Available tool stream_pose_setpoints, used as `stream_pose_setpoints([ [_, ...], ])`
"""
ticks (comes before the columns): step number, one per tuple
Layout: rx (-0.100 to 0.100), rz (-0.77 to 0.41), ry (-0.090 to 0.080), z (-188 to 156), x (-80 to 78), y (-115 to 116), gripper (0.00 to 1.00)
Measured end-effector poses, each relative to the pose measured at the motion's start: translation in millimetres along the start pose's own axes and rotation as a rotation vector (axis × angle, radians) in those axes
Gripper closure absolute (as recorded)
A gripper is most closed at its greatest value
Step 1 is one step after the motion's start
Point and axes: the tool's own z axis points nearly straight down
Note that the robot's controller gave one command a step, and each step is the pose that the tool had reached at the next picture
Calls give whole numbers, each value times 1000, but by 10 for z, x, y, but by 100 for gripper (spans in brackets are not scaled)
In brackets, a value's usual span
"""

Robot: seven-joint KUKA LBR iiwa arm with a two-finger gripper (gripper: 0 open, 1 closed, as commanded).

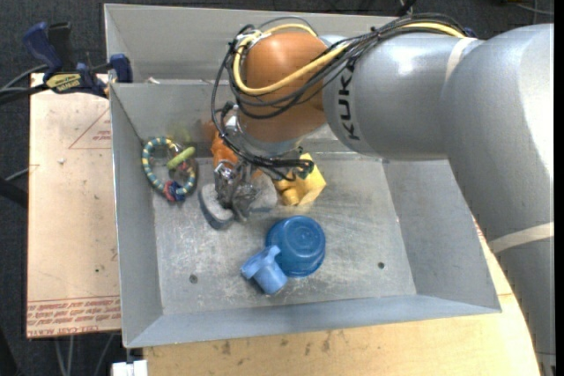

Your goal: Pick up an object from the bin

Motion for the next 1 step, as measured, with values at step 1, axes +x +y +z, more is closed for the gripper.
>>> stream_pose_setpoints([
  [1, -1, 0, 3, -34, 6, 8, 100],
])
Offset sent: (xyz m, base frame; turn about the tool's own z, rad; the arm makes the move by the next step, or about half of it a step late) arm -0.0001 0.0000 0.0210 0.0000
